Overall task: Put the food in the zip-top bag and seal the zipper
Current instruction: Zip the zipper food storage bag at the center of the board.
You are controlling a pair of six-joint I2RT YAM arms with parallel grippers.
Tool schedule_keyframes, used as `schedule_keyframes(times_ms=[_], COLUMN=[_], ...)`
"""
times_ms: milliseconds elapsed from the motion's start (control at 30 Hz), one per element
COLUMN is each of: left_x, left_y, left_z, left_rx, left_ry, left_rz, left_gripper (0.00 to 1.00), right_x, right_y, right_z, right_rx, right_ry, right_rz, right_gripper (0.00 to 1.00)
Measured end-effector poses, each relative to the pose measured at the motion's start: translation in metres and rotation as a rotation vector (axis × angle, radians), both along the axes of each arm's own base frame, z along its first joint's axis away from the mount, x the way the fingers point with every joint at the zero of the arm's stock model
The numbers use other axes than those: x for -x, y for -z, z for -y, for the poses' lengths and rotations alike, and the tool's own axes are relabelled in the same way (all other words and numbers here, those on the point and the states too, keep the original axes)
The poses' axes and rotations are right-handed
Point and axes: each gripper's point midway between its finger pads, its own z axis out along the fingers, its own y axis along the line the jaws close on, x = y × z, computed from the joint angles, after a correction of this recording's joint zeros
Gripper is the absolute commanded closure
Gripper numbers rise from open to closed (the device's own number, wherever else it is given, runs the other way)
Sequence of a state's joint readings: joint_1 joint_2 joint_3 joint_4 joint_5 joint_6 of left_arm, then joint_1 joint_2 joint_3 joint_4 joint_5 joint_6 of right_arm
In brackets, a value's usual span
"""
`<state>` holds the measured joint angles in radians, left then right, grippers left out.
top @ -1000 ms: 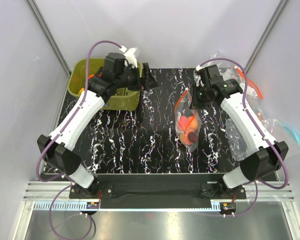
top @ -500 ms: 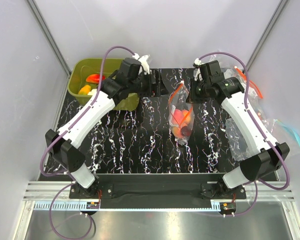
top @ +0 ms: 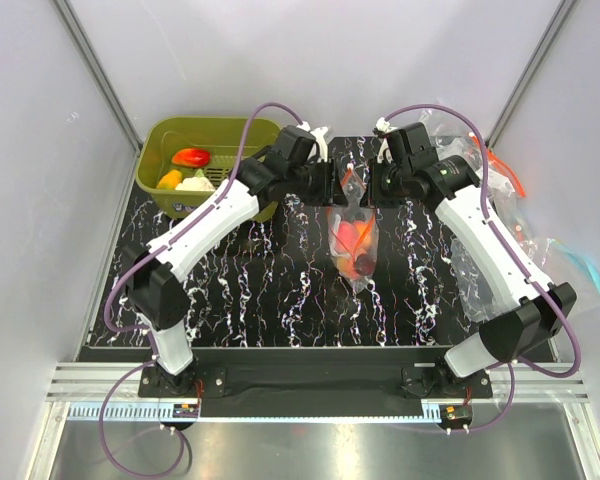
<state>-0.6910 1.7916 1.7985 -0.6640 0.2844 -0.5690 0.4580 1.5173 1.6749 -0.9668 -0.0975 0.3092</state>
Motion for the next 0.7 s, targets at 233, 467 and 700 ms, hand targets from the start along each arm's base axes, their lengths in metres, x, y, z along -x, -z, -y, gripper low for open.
schedule_keyframes(times_ms=[233, 467, 700], left_x=[0.005, 0.002, 0.005], left_y=[0.001, -0.010, -0.017], left_z=[0.005, -0.004, -0.026], left_rx=[0.002, 0.069, 0.102], left_ry=[0.030, 0.105, 0.166], left_rz=[0.007, 0.008, 0.058], left_gripper=[1.00, 1.00, 0.99], right_x=[-0.001, 0.002, -0.001], right_y=[-0.002, -0.019, -0.047], right_z=[-0.002, -0.003, 0.001], right_rx=[-0.018, -0.043, -0.098], right_ry=[0.012, -0.018, -0.009], right_rz=[-0.002, 0.058, 0.110], right_gripper=[0.51, 0.47, 0.42])
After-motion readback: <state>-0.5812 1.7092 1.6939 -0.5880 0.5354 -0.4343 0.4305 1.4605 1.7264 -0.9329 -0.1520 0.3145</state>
